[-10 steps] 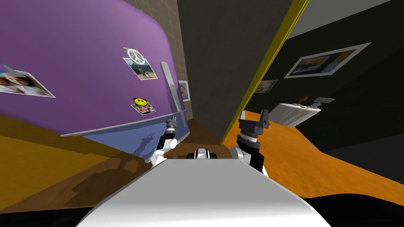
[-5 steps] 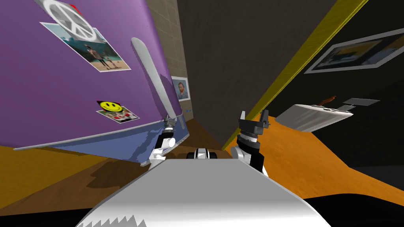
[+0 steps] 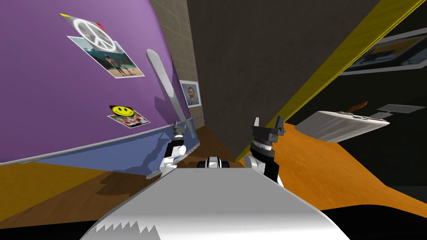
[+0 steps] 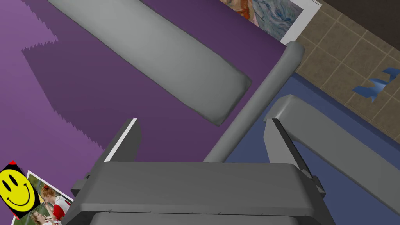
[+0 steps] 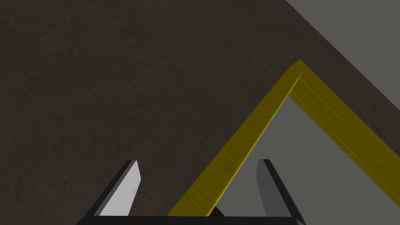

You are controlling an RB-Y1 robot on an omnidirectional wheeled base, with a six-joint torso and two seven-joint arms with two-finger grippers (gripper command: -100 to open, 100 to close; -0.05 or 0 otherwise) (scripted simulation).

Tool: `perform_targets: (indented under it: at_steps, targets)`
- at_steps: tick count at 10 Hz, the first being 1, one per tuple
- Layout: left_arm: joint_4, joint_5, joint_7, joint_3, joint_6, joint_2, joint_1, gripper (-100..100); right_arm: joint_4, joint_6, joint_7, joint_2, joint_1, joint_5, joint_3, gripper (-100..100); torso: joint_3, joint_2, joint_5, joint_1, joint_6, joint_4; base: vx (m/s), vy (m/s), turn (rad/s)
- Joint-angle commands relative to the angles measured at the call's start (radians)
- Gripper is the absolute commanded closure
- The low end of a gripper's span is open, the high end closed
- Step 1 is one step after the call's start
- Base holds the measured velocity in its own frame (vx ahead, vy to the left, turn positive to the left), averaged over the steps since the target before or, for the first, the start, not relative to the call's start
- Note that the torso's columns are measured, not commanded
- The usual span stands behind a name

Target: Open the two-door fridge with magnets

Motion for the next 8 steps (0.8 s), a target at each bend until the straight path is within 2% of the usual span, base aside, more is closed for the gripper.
perform_targets:
  at_steps: [1, 2, 3, 4, 5, 6, 8]
  targets:
    - [-0.041, 0.008, -0.001, 0.014, 0.048, 0.003, -0.002, -100, 0.000, 0.000, 0.000, 0.000, 0.000, 0.000, 0.000, 0, -0.003, -0.005, 0.000, -0.001, 0.000, -0.001, 0.095, 0.000, 0.018]
    - [-0.032, 0.006, -0.001, 0.011, 0.036, 0.001, -0.001, -100, 0.000, 0.000, 0.000, 0.000, 0.000, 0.000, 0.000, 0, -0.003, -0.005, 0.000, -0.001, 0.000, -0.002, 0.039, 0.000, 0.004]
    - [-0.006, 0.002, 0.000, 0.003, 0.011, 0.002, -0.001, 100, 0.000, 0.000, 0.000, 0.000, 0.000, 0.000, 0.000, 0, -0.001, -0.001, 0.000, -0.001, 0.000, -0.001, -0.042, 0.010, -0.028]
    - [0.011, -0.001, 0.001, -0.002, -0.007, 0.001, -0.001, 100, 0.000, 0.000, 0.000, 0.000, 0.000, 0.000, 0.000, 0, 0.002, 0.004, 0.000, 0.000, 0.000, 0.001, -0.103, 0.012, -0.032]
    - [0.000, 0.001, 0.001, 0.002, 0.007, 0.002, -0.001, 100, 0.000, 0.000, 0.000, 0.000, 0.000, 0.000, 0.000, 0, 0.004, 0.006, 0.000, 0.000, 0.000, 0.002, -0.051, 0.005, -0.006]
    - [0.002, 0.001, 0.000, 0.004, 0.002, 0.032, -0.002, -100, 0.000, 0.000, 0.000, 0.000, 0.000, 0.000, 0.000, 0, 0.000, 0.000, 0.000, -0.001, 0.000, 0.000, 0.008, 0.000, 0.016]
    - [0.001, 0.001, -0.002, 0.014, 0.000, 0.071, -0.004, -100, 0.000, 0.000, 0.000, 0.000, 0.000, 0.000, 0.000, 0, -0.005, -0.007, 0.000, -0.001, 0.000, -0.002, 0.064, -0.012, 0.031]
